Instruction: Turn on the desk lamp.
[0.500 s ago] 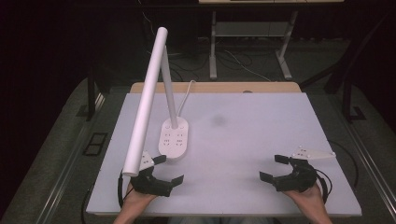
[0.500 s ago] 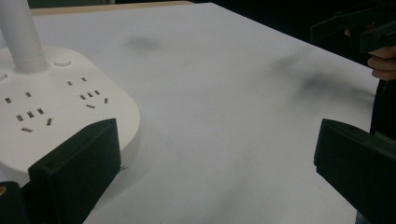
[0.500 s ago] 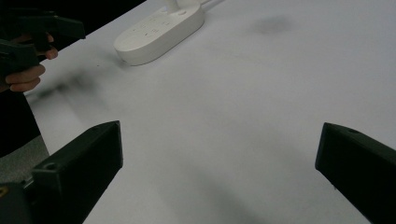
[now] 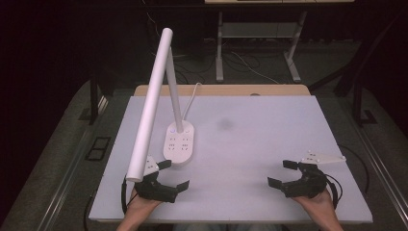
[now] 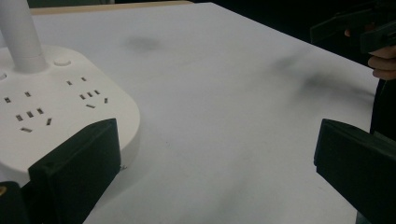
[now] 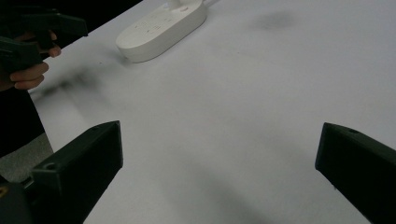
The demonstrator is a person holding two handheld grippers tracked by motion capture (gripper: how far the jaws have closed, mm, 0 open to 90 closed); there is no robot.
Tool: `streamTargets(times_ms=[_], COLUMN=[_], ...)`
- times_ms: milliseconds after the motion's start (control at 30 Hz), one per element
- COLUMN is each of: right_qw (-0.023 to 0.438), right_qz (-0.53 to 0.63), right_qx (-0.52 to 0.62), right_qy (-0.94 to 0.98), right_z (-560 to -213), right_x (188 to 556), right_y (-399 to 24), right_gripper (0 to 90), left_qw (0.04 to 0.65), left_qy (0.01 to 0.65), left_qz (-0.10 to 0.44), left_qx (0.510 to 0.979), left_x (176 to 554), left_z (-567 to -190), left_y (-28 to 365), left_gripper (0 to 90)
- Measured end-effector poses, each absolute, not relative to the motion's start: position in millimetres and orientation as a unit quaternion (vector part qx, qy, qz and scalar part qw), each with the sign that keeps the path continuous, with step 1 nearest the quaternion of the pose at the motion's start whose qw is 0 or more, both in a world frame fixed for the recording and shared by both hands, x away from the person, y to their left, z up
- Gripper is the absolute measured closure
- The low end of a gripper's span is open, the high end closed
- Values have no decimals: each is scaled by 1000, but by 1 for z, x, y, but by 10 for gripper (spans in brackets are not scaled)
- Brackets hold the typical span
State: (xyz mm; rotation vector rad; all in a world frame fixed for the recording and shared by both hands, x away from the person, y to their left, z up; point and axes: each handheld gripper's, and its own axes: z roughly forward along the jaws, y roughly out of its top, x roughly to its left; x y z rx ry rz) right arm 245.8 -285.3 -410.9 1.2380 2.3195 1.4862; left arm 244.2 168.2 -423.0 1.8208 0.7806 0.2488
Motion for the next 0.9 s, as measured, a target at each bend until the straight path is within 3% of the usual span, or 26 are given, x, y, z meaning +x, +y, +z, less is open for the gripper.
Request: streamTargets(times_ms=[900], right_qw=[42], right_qz=[479], right_qx=[387], right_qy=[787], right_z=[-392], right_x=[257], right_y=[-273], right_gripper=[3], left_qw=[544], left_qy=[335], left_qz=[105], left_qx=[762], left_x=[243], left_z=[-423], left_y=[171], left_gripper=[0])
